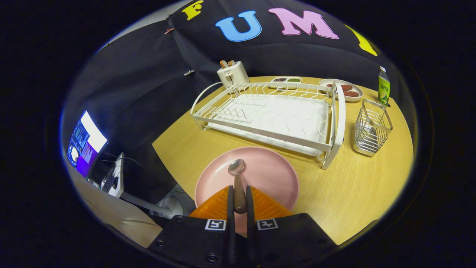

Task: Take the plate from the dish rack, then take the spoon from the basket and place it into the plate.

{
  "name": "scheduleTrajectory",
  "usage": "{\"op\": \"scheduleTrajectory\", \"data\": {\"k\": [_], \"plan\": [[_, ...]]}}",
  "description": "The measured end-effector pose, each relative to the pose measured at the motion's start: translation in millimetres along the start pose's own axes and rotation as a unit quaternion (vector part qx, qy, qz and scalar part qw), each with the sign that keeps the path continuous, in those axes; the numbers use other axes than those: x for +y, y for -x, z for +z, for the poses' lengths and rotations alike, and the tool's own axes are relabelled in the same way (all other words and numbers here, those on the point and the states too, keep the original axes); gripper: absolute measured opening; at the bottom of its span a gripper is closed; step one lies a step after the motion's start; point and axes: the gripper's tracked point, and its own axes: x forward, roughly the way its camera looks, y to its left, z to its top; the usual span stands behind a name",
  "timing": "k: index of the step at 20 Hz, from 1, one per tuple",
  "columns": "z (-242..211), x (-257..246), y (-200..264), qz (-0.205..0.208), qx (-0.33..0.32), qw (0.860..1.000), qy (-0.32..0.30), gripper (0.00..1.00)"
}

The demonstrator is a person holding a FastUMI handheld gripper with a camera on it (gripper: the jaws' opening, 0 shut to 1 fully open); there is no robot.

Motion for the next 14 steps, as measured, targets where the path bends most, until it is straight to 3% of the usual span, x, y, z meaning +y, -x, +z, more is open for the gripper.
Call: {"op": "scheduleTrajectory", "data": {"k": [9, 12, 14], "plan": [[-20.3, -21.0, 0.8, -0.040, 0.024, 0.999, 0.016, 0.21], [-16.9, -24.7, 0.7, -0.045, 0.020, 0.999, 0.010, 0.30], [-14.0, -23.4, 2.8, -0.044, 0.017, 0.999, 0.008, 0.45]]}}
